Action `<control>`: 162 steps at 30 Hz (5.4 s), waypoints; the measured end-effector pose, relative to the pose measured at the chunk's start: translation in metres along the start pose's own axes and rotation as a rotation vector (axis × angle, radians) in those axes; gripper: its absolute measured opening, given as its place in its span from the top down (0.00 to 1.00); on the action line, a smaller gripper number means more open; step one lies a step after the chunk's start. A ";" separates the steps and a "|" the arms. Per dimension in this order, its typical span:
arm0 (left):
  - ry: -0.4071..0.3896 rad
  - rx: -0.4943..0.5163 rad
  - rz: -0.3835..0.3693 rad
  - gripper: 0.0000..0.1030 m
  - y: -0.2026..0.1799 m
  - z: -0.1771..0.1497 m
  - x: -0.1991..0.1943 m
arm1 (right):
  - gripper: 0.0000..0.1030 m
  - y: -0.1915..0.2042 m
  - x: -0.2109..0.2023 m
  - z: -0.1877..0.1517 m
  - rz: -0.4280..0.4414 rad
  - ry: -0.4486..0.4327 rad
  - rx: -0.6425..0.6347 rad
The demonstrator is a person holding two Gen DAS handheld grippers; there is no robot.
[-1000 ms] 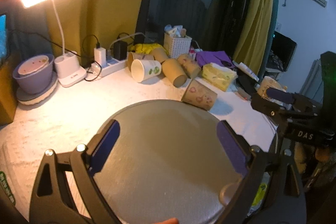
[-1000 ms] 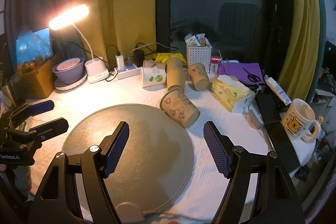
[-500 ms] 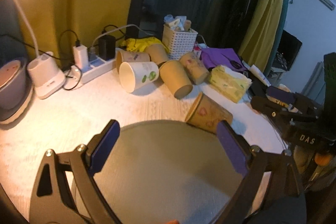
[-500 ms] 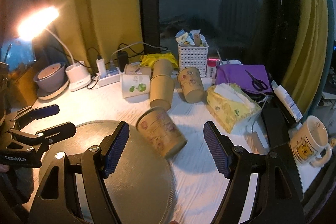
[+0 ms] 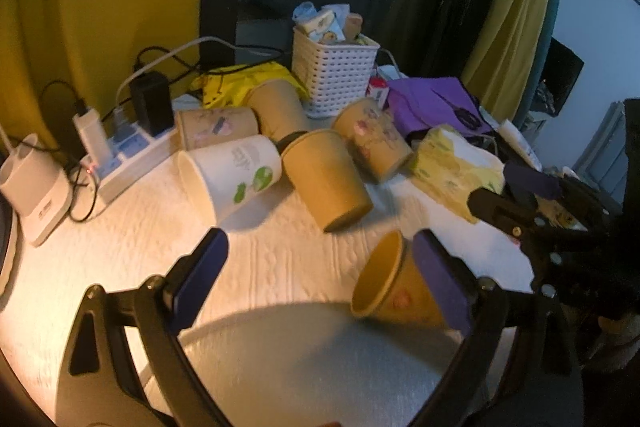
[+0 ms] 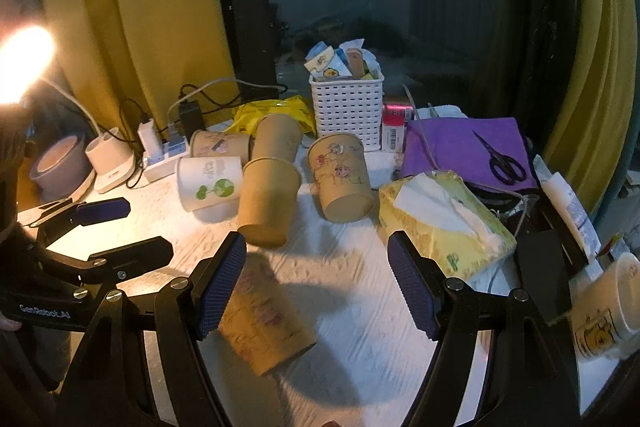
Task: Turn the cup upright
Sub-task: 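Move the left tool toward the tan paper cup lying on its side, then close the left gripper around the tan cup's body and lift it, then carry the tan cup over the mat while the right tool approaches it, then grasp the tan cup with the right gripper while the left gripper releases it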
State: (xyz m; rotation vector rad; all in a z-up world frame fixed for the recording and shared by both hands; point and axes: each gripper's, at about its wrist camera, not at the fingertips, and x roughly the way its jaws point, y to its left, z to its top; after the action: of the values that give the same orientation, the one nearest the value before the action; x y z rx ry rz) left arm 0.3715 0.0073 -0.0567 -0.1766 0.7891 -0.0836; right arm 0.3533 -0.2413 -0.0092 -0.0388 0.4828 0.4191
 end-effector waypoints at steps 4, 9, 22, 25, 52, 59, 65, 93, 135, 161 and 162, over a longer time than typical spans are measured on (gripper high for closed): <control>0.053 -0.021 -0.018 0.08 0.003 0.018 0.030 | 0.26 -0.012 0.016 0.007 0.001 0.005 0.006; 0.105 -0.056 -0.036 0.09 0.003 0.031 0.062 | 0.26 -0.028 0.034 0.013 0.008 0.025 0.024; 0.250 -0.089 -0.084 0.32 -0.001 0.031 0.125 | 0.26 -0.053 0.061 0.010 0.055 0.063 0.099; 0.275 -0.099 -0.107 0.40 0.002 0.027 0.132 | 0.26 -0.054 0.061 0.009 0.058 0.062 0.106; -0.032 -0.029 -0.112 0.41 -0.005 0.011 -0.027 | 0.26 -0.011 -0.032 0.003 0.046 -0.037 0.086; -0.082 -0.023 -0.083 0.41 0.000 -0.027 -0.080 | 0.26 0.027 -0.065 -0.011 0.082 -0.053 0.049; -0.109 -0.014 -0.069 0.41 0.004 -0.069 -0.117 | 0.26 0.059 -0.085 -0.030 0.168 -0.034 0.038; -0.227 0.008 -0.062 0.41 -0.004 -0.242 -0.216 | 0.26 0.164 -0.157 -0.134 0.439 0.076 0.061; -0.264 0.263 -0.055 0.31 -0.062 -0.288 -0.229 | 0.30 0.158 -0.152 -0.159 0.614 0.194 0.236; -0.137 -0.002 -0.014 0.24 0.008 -0.263 -0.196 | 0.31 0.161 -0.123 -0.125 0.383 0.061 0.084; -0.130 -0.016 -0.008 0.24 0.012 -0.261 -0.194 | 0.31 0.159 -0.120 -0.124 0.372 0.060 0.081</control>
State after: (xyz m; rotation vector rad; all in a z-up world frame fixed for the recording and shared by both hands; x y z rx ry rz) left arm 0.0494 0.0135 -0.1042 -0.1983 0.6595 -0.0728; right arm 0.1385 -0.1580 -0.0547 0.1187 0.5673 0.7643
